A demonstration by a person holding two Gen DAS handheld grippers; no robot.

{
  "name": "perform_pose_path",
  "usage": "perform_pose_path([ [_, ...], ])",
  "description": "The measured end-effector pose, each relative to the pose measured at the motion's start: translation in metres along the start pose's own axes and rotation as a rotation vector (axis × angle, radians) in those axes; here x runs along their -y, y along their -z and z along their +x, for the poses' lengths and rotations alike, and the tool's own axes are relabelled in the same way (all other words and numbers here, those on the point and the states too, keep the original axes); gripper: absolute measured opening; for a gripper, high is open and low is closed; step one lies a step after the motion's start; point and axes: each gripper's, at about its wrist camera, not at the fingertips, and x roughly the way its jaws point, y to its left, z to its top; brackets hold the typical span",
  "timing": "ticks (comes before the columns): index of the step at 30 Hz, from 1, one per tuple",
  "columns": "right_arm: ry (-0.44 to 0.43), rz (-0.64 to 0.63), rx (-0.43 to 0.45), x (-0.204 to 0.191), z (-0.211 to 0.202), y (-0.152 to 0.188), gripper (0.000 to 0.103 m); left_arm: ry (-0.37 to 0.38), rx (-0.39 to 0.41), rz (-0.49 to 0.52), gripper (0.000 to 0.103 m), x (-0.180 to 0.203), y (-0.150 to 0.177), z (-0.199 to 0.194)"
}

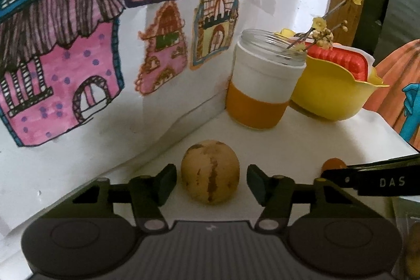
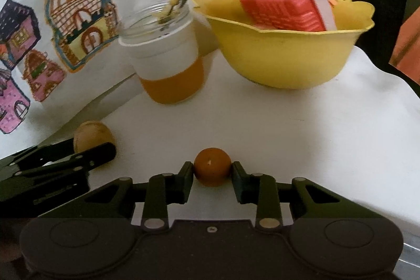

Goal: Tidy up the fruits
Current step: 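Close the left tool on the tan fruit while the right tool closes on the tangerine, then carry the tan fruit in the left tool while the right tool carries the tangerine to the tray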

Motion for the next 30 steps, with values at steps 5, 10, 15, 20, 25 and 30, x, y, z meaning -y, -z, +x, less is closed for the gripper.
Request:
perform_pose_path([
  [5, -0.009, -0.059, 0.0, -0.012, 0.001, 0.002, 0.034, 0.0, 0.002, -0.003, 0.054, 0.002, -0.003, 0.004],
  [10, -0.029, -0.089, -0.006, -0.022, 0.003, 0.003, 0.034, 0.013, -0.001, 0.004, 0.052, 0.004, -0.003, 0.003],
  [15, -0.064, -0.1, -0.018, -0.029, 0.003, 0.005, 0.033, 0.034, -0.006, 0.034, 0.052, 0.011, 0.001, -0.001],
  [20, -0.091, -0.114, -0.03, -0.032, 0.001, 0.011, 0.032, 0.053, -0.017, 0.047, 0.051, 0.018, 0.005, -0.005],
  [25, -0.107, -0.12, -0.037, -0.03, -0.006, 0.02, 0.032, 0.079, -0.039, 0.039, 0.051, 0.017, 0.007, -0.011],
  [30, -0.11, -0.118, -0.04, -0.024, -0.017, 0.03, 0.032, 0.09, -0.034, 0.049, 0.051, 0.021, 0.01, -0.022],
])
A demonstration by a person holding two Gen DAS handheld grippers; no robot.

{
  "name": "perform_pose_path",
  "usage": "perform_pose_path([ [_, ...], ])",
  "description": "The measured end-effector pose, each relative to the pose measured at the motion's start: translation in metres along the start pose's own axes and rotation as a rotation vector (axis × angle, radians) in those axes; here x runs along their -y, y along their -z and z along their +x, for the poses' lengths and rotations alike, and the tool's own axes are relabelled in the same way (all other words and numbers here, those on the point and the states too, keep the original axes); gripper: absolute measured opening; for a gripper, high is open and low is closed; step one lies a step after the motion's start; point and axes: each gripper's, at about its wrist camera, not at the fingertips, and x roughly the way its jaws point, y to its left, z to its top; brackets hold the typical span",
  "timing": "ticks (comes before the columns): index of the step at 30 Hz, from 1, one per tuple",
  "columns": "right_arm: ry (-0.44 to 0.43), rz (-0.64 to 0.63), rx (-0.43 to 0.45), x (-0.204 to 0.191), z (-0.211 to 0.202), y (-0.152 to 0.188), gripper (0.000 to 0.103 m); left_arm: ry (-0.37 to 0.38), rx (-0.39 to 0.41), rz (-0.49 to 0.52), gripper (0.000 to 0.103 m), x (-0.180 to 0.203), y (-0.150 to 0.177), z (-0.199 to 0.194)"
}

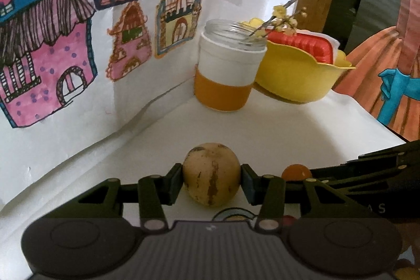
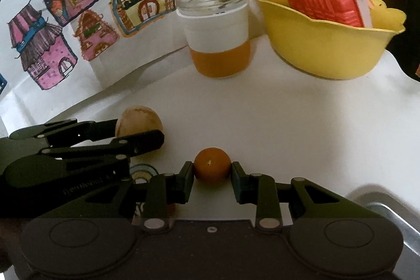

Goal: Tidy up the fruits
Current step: 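Carry the tan fruit in the left tool while the right tool carries the tangerine to the tray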

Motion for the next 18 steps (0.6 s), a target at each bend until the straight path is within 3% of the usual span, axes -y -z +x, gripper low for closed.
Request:
perform_pose_path([
  [18, 0.07, 0.066, 0.088, 0.044, -0.104, 0.04, 0.032, 0.093, 0.044, 0.041, 0.051, 0.072, 0.001, -0.049],
])
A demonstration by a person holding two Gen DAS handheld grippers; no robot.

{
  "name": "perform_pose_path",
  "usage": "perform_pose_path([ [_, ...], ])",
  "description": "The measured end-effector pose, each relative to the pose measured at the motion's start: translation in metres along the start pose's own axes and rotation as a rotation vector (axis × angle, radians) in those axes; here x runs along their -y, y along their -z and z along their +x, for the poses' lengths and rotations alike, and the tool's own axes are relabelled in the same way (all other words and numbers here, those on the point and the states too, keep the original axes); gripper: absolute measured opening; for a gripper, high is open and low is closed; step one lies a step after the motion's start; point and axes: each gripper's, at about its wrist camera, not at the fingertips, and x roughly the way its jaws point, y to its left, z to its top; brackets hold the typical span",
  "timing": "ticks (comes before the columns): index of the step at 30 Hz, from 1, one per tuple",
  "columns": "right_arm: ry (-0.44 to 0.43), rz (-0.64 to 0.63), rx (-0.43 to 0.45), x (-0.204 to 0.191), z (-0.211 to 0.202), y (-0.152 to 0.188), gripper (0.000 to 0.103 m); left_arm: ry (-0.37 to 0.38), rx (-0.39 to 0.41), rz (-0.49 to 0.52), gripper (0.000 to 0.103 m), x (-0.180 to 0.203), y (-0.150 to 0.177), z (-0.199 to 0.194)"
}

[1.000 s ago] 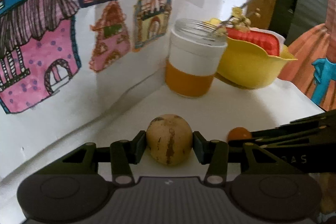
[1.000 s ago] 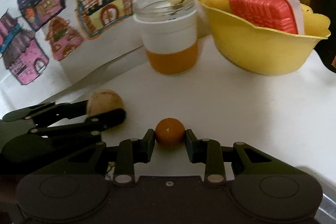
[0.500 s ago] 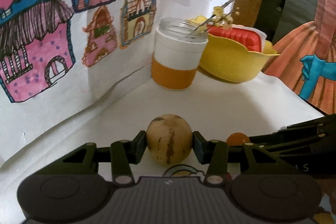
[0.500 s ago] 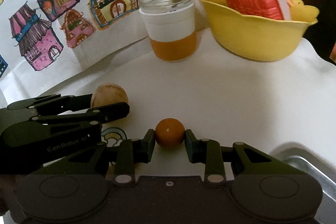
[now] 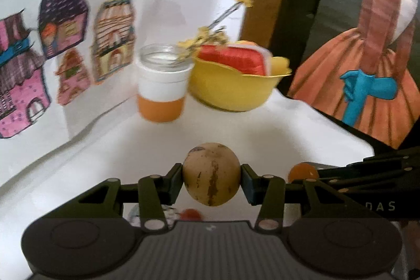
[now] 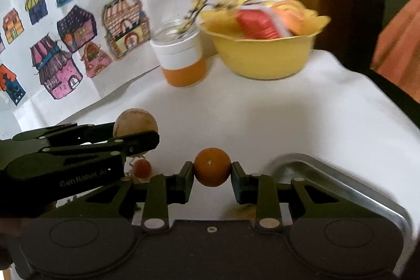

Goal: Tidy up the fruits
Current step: 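Carry the tan fruit in the left tool while the right tool carries the tangerine to the tray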

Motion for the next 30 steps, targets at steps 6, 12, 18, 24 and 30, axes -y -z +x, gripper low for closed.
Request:
perform_pose_path([
  [6, 0.055, 0.027, 0.034, 0.037, -0.04, 0.014, 0.032, 0.045, 0.005, 0.026, 0.051, 0.04, 0.003, -0.009],
  [12, 0.103, 0.063, 0.053, 0.065, -0.075, 0.034, 0.032, 0.087, -0.002, 0.067, 0.051, 0.078, 0.011, -0.017],
  [18, 0.128, 0.1, 0.053, 0.085, -0.094, 0.057, 0.032, 0.114, -0.015, 0.103, 0.051, 0.114, 0.026, -0.023],
  [24, 0.142, 0.115, 0.039, 0.093, -0.106, 0.08, 0.032, 0.134, -0.038, 0.121, 0.051, 0.138, 0.041, -0.024],
  [30, 0.151, 0.1, 0.022, 0.091, -0.114, 0.102, 0.032, 0.147, -0.066, 0.124, 0.051, 0.148, 0.057, -0.026],
])
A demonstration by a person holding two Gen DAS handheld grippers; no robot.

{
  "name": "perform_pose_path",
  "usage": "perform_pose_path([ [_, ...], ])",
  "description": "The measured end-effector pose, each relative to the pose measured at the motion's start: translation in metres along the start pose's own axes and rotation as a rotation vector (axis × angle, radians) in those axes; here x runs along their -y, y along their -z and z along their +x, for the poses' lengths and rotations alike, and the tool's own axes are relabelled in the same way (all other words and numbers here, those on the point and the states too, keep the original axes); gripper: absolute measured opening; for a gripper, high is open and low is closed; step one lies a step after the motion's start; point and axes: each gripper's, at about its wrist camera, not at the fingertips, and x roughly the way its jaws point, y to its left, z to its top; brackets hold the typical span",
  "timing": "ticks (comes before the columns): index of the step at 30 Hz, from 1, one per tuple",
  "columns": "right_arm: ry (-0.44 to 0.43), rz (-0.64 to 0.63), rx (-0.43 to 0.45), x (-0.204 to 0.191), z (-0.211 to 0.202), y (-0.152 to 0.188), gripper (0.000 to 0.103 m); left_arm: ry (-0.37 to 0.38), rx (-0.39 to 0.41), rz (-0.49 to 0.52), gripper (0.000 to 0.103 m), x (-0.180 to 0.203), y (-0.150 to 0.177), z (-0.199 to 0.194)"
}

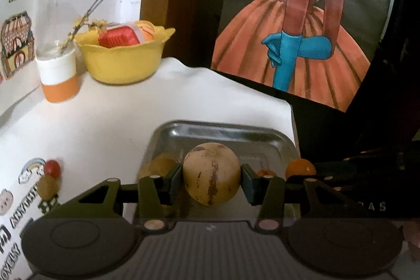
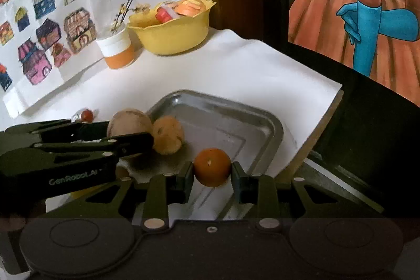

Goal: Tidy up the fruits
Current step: 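Carry the tan fruit in the left tool while the right tool carries the tangerine to the tray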

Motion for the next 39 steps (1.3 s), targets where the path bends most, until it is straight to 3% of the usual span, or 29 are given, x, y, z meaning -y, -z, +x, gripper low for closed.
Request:
perform_pose_path([
  [19, -0.002, -0.13, -0.013, -0.034, -0.021, 0.047, 0.032, 0.004, -0.046, 0.014, 0.051, 0.015, 0.034, -0.015],
  [39, -0.015, -0.217, -0.026, -0.056, -0.032, 0.073, 0.033, -0.002, -0.066, 0.034, 0.052, 0.016, 0.047, -0.023],
])
